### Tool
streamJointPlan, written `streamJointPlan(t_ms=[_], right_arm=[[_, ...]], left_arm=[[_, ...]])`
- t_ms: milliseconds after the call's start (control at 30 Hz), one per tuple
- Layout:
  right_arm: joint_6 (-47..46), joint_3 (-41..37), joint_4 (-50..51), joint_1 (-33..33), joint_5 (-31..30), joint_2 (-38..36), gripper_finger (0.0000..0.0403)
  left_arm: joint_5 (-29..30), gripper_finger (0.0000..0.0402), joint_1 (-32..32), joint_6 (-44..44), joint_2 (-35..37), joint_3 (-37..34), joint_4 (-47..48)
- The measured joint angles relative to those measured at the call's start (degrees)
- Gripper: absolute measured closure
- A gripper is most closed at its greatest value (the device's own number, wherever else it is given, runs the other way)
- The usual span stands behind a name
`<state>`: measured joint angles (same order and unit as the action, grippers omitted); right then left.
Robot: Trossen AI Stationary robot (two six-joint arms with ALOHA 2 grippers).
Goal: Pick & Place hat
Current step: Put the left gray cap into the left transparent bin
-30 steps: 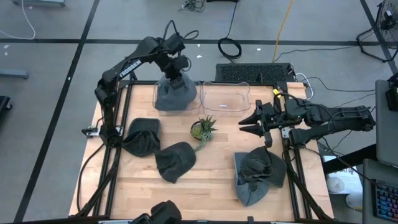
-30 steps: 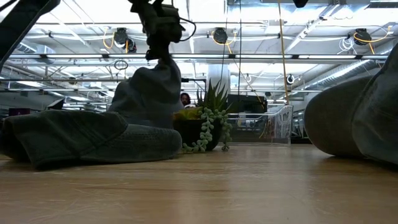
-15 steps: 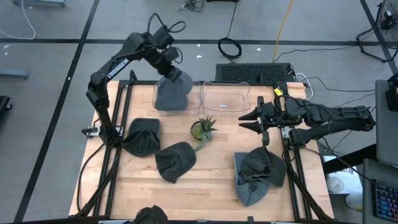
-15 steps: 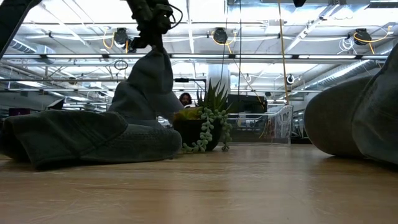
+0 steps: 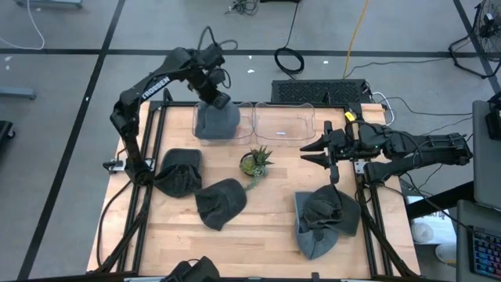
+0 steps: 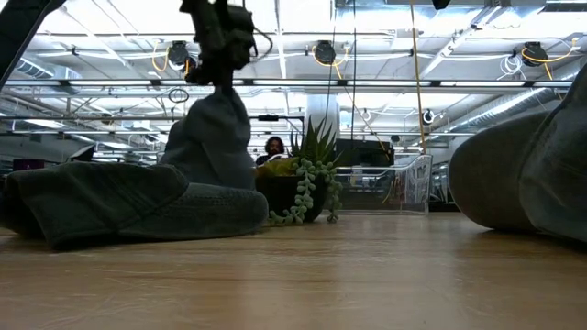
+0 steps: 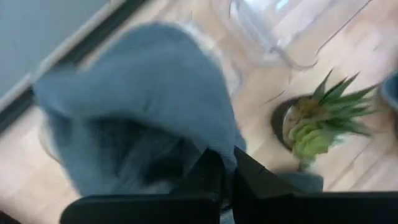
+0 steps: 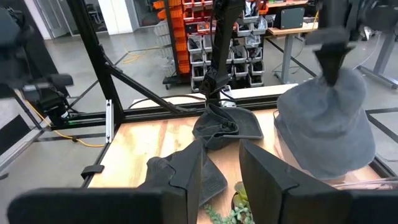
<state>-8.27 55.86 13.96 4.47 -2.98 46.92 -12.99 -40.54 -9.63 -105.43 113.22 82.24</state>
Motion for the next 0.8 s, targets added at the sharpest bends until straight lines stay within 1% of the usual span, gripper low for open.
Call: streamJointPlan(t_ms=[67,167,267,333,433,467,567,600,800], right_arm=[[0.0,0.0,0.0,0.02,0.02,0.0,0.031],[-0.55,0.0,0.0,0.02,0.02,0.0,0.031],[-1.56,0.0,0.0,0.02,0.02,0.0,0.031],[-1.62,0.0,-0.02,0.02,0.02,0.0,0.031],[-1.71,0.0,0.0,0.02,0.02,0.0,0.031],[-1.73,0.0,-0.02,0.02,0.02,0.0,0.031],[-1.88,0.0,-0.02,0.02,0.04,0.0,0.031],[-2.37,0.0,-0.02,0.02,0.04,0.0,0.031],[-3.48,0.0,-0.42,0.02,0.12,-0.02,0.031]], left_arm=[[-0.45,0.0396,0.02,-0.18,-0.05,-3.46,-1.89],[-1.39,0.0396,0.05,-1.05,-0.17,-6.55,-4.57],[-1.47,0.0396,0.07,-1.96,-0.17,-7.38,-5.47],[-0.52,0.0392,0.07,-2.58,-0.17,-7.1,-5.73],[1.15,0.0367,-0.09,-2.75,-0.17,-5.82,-5.86],[0.34,0.0356,-0.35,-2.39,-0.15,-5.18,-5.84],[-4.67,0.0322,-1.21,-0.42,-0.12,-2.86,-5.86],[-5.33,0.0311,-1.38,-0.83,-0.08,-2.01,-5.83],[-4.92,0.0251,-1.94,-1.48,-0.07,3.1,-5.42]])
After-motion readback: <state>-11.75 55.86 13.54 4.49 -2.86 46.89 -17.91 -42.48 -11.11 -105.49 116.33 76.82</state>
